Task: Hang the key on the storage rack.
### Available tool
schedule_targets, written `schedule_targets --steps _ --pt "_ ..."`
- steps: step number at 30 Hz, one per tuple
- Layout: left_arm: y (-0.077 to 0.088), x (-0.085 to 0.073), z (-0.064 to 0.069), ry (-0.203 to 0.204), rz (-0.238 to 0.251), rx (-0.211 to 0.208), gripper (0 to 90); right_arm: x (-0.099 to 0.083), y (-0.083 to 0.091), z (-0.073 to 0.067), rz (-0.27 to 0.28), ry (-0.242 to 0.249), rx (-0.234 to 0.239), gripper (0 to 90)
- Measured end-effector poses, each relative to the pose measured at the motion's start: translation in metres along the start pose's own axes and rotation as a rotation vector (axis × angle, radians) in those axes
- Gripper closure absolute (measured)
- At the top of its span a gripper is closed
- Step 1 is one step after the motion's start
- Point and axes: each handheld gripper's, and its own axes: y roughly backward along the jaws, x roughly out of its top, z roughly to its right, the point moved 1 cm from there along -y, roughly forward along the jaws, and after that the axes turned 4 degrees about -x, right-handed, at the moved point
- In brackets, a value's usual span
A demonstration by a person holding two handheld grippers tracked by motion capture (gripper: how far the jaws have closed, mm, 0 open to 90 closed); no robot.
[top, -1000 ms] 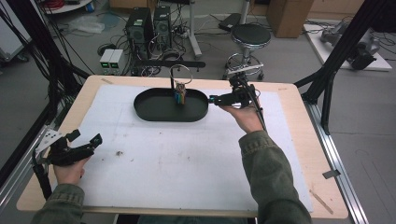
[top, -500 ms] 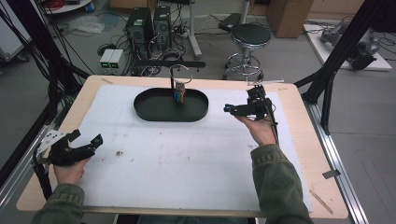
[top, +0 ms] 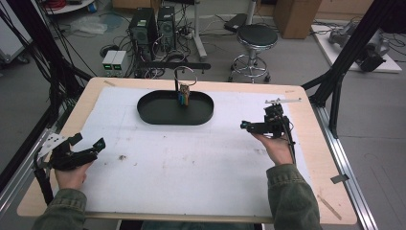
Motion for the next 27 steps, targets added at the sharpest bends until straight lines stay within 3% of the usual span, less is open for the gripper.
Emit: schedule_targets --steps 11,13,19,27 --pt "0.0 0.0 0.0 0.002 0.0 -0.001 1.7 -0.028 -0.002 0.008 -0.021 -0.028 -0.006 0.6" --pt "0.0 0.0 0.0 0.005 0.002 0.0 1.7 -0.031 -0.001 0.006 -0.035 -0.006 -0.03 0.6" --pt "0.0 0.0 0.0 0.007 0.002 -0.002 1.7 -0.04 0.006 0.003 -0.006 -0.003 -0.038 0.6" --pt "0.0 0.0 0.0 0.007 -0.002 -0.003 1.7 -0.067 0.011 0.011 0.059 -0.037 -0.074 0.6"
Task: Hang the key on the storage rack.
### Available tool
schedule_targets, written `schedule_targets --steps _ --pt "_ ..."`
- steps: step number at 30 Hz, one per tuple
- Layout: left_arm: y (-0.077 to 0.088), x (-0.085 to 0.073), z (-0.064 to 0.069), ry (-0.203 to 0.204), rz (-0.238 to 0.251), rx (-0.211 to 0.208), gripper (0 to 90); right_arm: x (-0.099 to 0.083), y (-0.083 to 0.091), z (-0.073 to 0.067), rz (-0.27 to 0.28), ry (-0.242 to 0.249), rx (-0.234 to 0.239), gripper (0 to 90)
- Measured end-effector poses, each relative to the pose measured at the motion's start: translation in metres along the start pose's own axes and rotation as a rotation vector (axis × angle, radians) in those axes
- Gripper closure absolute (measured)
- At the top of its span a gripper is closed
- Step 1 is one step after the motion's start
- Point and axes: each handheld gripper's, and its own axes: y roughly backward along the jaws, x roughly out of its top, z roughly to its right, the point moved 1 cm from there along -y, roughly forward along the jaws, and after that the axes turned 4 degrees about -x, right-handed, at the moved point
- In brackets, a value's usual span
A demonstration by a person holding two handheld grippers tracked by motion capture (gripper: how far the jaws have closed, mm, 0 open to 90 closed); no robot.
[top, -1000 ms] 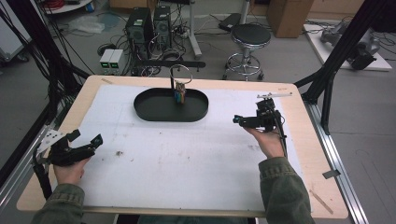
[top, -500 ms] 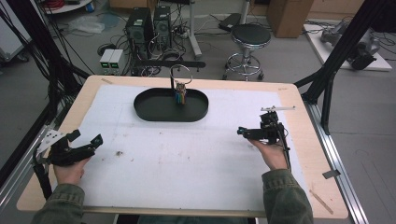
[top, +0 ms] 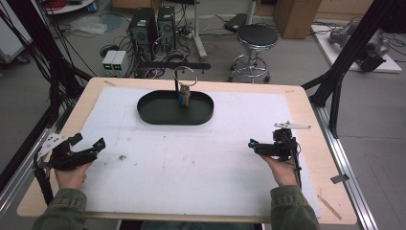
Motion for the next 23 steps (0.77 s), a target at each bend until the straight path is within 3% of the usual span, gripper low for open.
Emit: schedule_targets --steps 5,11,14,23 --pt "0.0 0.0 0.0 0.004 0.003 -0.001 1.7 -0.015 0.006 0.003 0.1 0.023 -0.056 0.6" --pt "0.0 0.0 0.0 0.003 0.0 -0.004 1.7 -0.031 0.013 -0.001 0.202 0.041 -0.082 0.6" --pt "-0.001 0.0 0.001 0.004 -0.001 -0.006 1.7 -0.038 0.014 -0.004 0.198 0.034 -0.07 0.5" --pt "-0.001 0.0 0.001 0.016 0.008 -0.01 1.7 -0.04 0.013 -0.013 0.191 0.097 -0.096 0.5"
